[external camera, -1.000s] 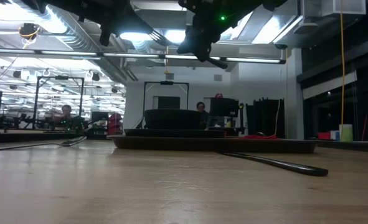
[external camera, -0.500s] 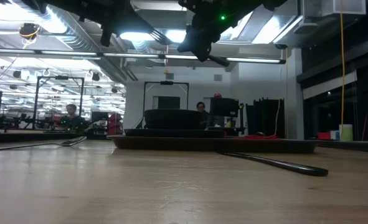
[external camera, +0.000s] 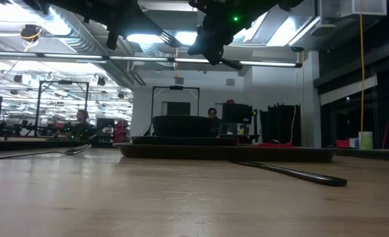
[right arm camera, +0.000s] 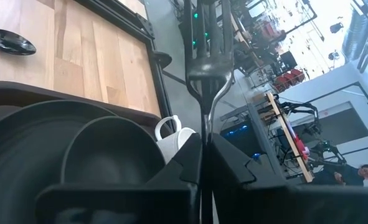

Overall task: Set up tray
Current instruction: Put the black fork on the red table napkin

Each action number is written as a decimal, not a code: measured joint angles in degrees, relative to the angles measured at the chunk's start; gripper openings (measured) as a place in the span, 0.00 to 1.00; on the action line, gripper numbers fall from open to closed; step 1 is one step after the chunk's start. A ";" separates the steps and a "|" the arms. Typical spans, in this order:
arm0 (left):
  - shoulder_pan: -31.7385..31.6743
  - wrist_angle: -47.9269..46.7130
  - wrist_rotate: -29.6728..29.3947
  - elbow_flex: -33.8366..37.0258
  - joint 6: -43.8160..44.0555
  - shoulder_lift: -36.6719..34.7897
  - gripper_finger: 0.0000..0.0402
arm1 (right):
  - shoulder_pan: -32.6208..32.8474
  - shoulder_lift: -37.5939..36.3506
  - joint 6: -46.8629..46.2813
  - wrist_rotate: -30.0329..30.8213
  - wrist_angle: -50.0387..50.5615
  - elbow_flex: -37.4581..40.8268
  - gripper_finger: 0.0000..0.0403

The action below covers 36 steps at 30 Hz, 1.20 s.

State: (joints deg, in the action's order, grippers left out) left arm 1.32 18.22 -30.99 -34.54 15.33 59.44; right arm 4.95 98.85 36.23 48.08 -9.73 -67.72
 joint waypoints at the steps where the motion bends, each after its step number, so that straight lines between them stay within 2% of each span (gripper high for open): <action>1: 0.00 0.00 0.02 0.00 0.00 -0.02 0.00 | 0.02 0.01 -0.01 0.04 -0.01 0.00 0.05; 9: 0.00 -0.04 1.40 0.00 -0.63 -0.04 0.03 | 0.28 0.01 -0.13 0.26 0.05 0.02 0.04; 21: 0.09 -0.30 2.75 0.00 -3.95 -0.13 0.23 | 0.28 0.00 -0.15 1.38 -0.09 0.02 0.04; 26: 0.09 -3.06 2.79 0.02 -5.18 -2.49 0.28 | 0.24 0.00 -0.17 1.59 0.01 0.02 0.04; 33: 0.16 -11.15 4.27 0.05 -9.57 -6.63 0.31 | 0.65 0.01 -1.84 2.63 0.59 0.02 0.04; 36: 0.56 -11.55 4.30 0.65 -12.96 -8.06 0.30 | 1.39 0.00 -2.27 2.58 0.73 0.02 0.05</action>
State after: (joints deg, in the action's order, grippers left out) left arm 1.89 6.67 -26.69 -33.89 2.37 51.38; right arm 6.34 98.85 33.96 50.66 -9.00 -67.70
